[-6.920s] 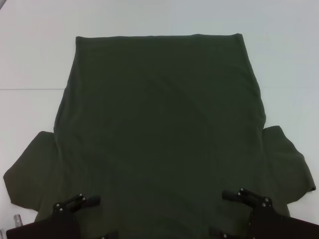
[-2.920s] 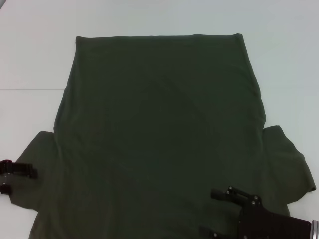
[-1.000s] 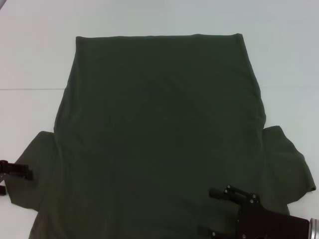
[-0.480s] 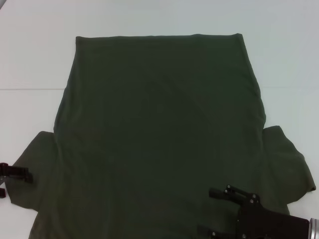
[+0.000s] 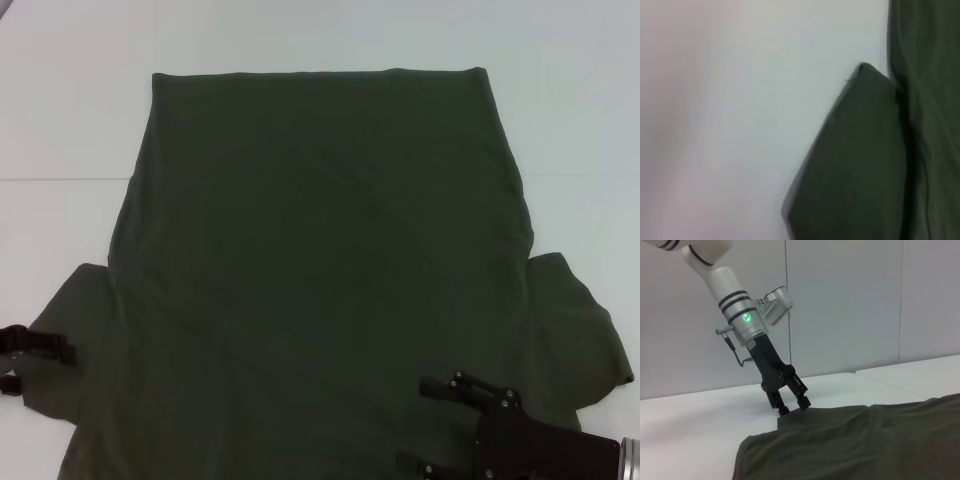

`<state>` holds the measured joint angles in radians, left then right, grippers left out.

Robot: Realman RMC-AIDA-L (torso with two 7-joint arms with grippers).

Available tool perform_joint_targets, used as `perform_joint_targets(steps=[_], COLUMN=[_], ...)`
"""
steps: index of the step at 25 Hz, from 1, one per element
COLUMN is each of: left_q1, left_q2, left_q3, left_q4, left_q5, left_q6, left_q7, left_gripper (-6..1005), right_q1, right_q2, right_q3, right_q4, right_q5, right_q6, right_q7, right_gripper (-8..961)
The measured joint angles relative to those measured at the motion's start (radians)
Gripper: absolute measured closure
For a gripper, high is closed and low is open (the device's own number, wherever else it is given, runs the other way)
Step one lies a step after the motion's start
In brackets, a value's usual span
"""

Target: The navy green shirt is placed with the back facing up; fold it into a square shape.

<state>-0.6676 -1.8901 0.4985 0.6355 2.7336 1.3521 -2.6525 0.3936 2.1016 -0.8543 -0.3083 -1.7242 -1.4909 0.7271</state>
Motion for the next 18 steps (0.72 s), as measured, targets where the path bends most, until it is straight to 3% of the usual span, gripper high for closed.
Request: perform_joint_targets(steps=[18], left_q1=[-0.014], left_q2=[-0.001], left_q3=[-0.004], left_q4=[-0.019], left_q5=[-0.020], left_q6=[-0.002], left_q7=[0.007], left_gripper=[66], right_q1=[0.001], right_q2=[0.000], right_q3=[0.000], right_q4=[0.000], right_q5=[0.000], right_q6=[0.001], right_q7=[-0.003], right_gripper=[57])
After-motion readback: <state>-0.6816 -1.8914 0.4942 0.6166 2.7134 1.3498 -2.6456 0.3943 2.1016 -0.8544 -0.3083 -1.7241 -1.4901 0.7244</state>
